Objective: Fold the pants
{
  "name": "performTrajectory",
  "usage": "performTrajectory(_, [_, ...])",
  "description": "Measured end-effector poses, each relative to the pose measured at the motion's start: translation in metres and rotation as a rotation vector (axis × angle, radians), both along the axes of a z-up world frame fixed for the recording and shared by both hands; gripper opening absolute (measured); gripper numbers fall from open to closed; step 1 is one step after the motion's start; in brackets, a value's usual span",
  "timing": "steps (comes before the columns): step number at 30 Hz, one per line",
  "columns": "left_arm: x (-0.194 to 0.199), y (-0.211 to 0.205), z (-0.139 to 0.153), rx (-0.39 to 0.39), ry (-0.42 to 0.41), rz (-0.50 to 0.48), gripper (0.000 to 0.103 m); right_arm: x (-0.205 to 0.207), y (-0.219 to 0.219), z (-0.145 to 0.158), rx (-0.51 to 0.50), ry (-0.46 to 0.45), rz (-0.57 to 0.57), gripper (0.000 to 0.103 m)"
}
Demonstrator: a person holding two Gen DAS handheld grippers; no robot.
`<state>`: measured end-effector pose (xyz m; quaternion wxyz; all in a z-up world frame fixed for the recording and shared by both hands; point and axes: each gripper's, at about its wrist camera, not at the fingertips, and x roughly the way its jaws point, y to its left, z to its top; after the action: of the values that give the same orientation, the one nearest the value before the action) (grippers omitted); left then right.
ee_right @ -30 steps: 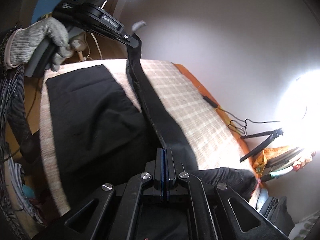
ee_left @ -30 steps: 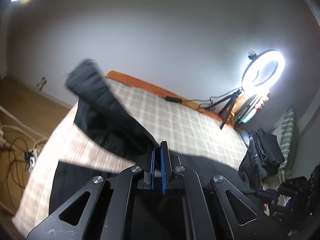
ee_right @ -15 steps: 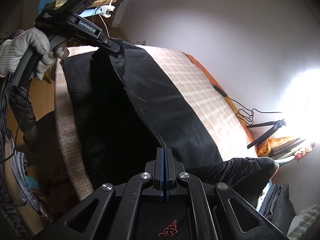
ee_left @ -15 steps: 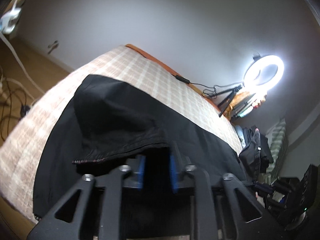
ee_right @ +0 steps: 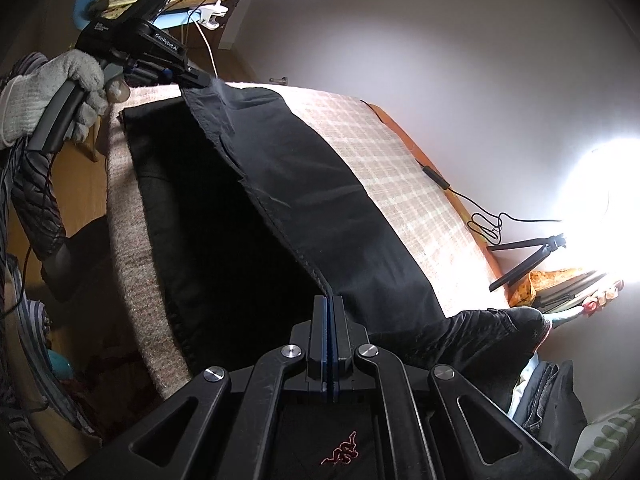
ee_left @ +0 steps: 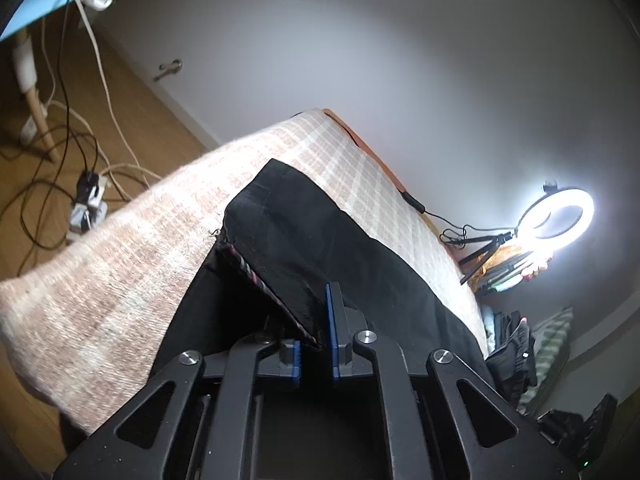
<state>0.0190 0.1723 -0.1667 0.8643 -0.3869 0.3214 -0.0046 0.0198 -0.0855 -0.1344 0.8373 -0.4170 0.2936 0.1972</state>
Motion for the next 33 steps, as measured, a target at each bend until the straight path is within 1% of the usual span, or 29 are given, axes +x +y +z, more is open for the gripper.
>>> performTrajectory(4, [-0.012,-0.006,0.007,0.053,0.004,-0.037,0.006,-0.011,0.0,-0.001,-0.018,0.002,0.008,0.0])
performTrajectory(6, [-0.021,-0.006,0.005,0.067,0.007,-0.052,0.006,-0.02,-0.002,-0.001,-0.03,0.006,0.02,0.0])
performTrajectory(9, [-0.032,-0.01,-0.002,0.094,0.042,-0.067,0.006,-0.03,-0.003,-0.004,-0.035,0.025,0.029,0.0])
performTrajectory(11, [-0.035,-0.011,-0.007,0.122,0.065,-0.077,0.006,-0.035,-0.002,-0.01,-0.037,0.04,0.031,0.0])
performTrajectory(13, [-0.037,-0.011,-0.012,0.131,0.083,-0.078,0.006,-0.036,-0.002,-0.017,-0.033,0.06,0.031,0.0])
performTrajectory(16, [-0.037,-0.011,-0.014,0.153,0.098,-0.086,0.006,-0.038,0.0,-0.028,-0.03,0.085,0.024,0.0])
performTrajectory(18, [-0.036,-0.014,-0.012,0.183,0.112,-0.105,0.006,-0.037,0.0,-0.034,-0.022,0.104,0.016,0.0])
performTrajectory(22, [-0.037,-0.015,-0.009,0.219,0.162,-0.124,0.015,-0.034,-0.003,-0.041,-0.007,0.129,-0.003,0.0])
performTrajectory(24, [-0.042,-0.01,-0.006,0.224,0.191,-0.101,0.015,-0.03,-0.005,-0.044,0.013,0.146,-0.023,0.0])
performTrajectory(25, [-0.046,-0.007,-0.002,0.219,0.19,-0.092,0.015,-0.028,-0.006,-0.044,0.025,0.154,-0.03,0.0])
performTrajectory(27, [-0.051,-0.006,0.01,0.238,0.173,-0.082,0.015,-0.026,-0.008,-0.045,0.043,0.162,-0.042,0.0])
performTrajectory(30, [-0.053,-0.01,0.032,0.256,0.113,-0.109,0.015,-0.023,-0.01,-0.044,0.076,0.174,-0.058,0.0])
performTrajectory(32, [-0.046,-0.019,0.046,0.257,0.074,-0.162,0.019,-0.022,-0.014,-0.039,0.123,0.184,-0.073,0.001])
performTrajectory(33, [-0.039,-0.027,0.052,0.253,0.057,-0.195,0.026,-0.023,-0.016,-0.037,0.146,0.183,-0.082,0.002])
